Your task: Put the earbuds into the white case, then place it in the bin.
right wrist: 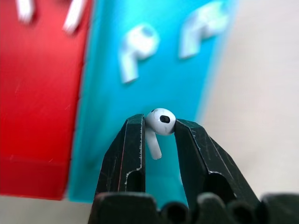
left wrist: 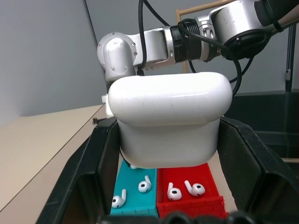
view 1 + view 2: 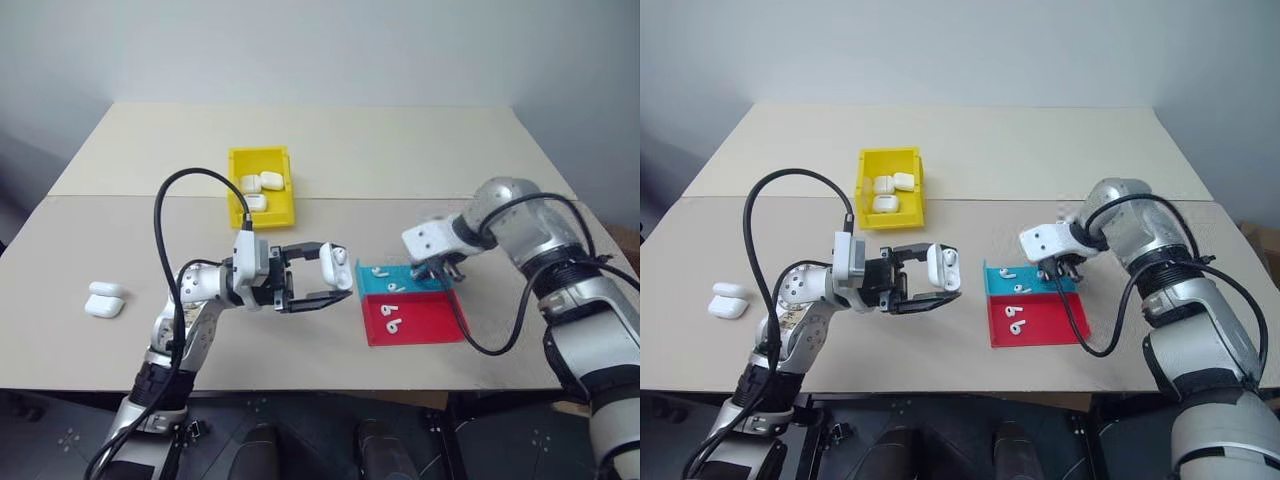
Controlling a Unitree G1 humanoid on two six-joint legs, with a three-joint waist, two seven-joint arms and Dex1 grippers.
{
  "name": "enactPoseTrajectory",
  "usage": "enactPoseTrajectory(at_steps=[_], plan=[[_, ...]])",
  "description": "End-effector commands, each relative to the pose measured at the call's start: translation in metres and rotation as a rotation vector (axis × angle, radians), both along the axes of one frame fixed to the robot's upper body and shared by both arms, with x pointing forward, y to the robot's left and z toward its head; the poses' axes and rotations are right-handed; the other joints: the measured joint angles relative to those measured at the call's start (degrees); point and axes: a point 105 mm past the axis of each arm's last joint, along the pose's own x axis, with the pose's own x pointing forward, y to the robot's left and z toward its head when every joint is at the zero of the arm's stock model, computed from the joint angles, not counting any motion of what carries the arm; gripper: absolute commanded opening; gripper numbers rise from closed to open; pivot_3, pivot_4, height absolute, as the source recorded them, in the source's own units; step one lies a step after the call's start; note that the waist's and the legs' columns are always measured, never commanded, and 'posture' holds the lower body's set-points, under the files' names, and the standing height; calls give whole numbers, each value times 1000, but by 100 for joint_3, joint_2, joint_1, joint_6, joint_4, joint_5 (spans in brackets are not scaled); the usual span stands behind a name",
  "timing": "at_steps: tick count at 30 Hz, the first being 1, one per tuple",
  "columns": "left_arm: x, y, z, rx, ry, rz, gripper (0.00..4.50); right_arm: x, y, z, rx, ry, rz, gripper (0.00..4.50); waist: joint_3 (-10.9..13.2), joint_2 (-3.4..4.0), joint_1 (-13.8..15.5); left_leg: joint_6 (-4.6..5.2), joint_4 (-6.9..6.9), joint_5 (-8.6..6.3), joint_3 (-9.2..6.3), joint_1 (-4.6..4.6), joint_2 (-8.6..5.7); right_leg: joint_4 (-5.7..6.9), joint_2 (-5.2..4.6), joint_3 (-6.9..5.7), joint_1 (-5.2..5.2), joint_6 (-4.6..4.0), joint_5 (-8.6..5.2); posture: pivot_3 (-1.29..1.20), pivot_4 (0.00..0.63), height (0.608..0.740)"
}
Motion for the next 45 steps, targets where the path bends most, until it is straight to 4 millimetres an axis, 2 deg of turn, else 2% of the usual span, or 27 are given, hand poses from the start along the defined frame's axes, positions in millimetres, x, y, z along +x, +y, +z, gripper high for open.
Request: enactPoseTrajectory(at_steps=[1, 3, 5, 7, 8, 10, 13, 17, 23, 30, 45], plan=[[-6, -8, 19, -48, -59, -33, 2801, -12, -2, 64, 258, -112, -52, 1131, 6, 10, 49, 0, 0, 0, -1, -2, 0, 0, -1, -1, 0, 0, 0, 0, 150, 740], [-6, -12, 22, -60, -59, -39, 2801, -28, -3, 88, 410, -164, -67, 1131, 6, 9, 103, 0, 0, 0, -3, -4, 1, -4, 1, -3, 0, 0, 0, 0, 150, 740], [-6, -14, 24, -69, -58, -46, 2801, -42, -4, 104, 508, -191, -85, 1131, 6, 9, 139, 1, 0, 0, -5, -3, 1, -7, 0, -5, 4, 0, 0, 0, 150, 740], [-6, -18, 26, -78, -58, -60, 2801, -63, -4, 130, 705, -226, -105, 1131, 6, 9, 151, 1, 0, 0, -4, -2, 0, -8, 0, -5, 6, 0, 0, 0, 150, 740], [-5, -20, 27, -80, -57, -64, 2801, -71, -3, 137, 763, -229, -112, 1131, 7, 11, 154, 1, 2, 0, -4, -3, 0, -4, -1, -5, 6, 0, 0, 0, 150, 740], [-6, -23, 28, -88, -54, -85, 2801, -100, 4, 152, 970, -216, -52, 1131, 6, 10, 155, 0, 3, 0, -4, -2, -2, -1, -1, -5, 6, 0, 0, 0, 150, 740], [-5, -28, 31, -97, -48, -113, 2801, -135, 12, 154, 1162, -160, 49, 1131, 4, 7, 144, 1, 2, 0, -8, 2, -1, -5, 2, -6, 11, 1, 0, 0, 150, 740], [-5, -36, 35, -106, -51, -135, 2801, -158, 24, 144, 1291, -91, 104, 1131, 1, 5, 132, 1, 5, 0, -8, 7, -3, -4, 1, -4, 21, 3, 1, 0, 150, 740], [-7, -45, 42, -133, -58, -155, 2801, -169, 43, 131, 1382, -2, 115, 1131, 1, 4, 123, 1, 4, 0, -9, 3, -3, -10, 1, -4, 19, 4, 1, 0, 150, 740], [-11, -45, 44, -141, -61, -165, 2801, -166, 56, 112, 1343, 85, 72, 1131, 2, 4, 129, 1, 4, 0, -9, 4, -3, -10, 2, -4, 19, 4, 1, 0, 150, 740], [-13, -43, 42, -131, -74, -153, 2801, -160, 61, 97, 1306, 109, 15, 1131, 2, 4, 137, 1, 4, 0, -10, 1, -3, -15, 3, -5, 19, 5, 0, 0, 150, 740]])
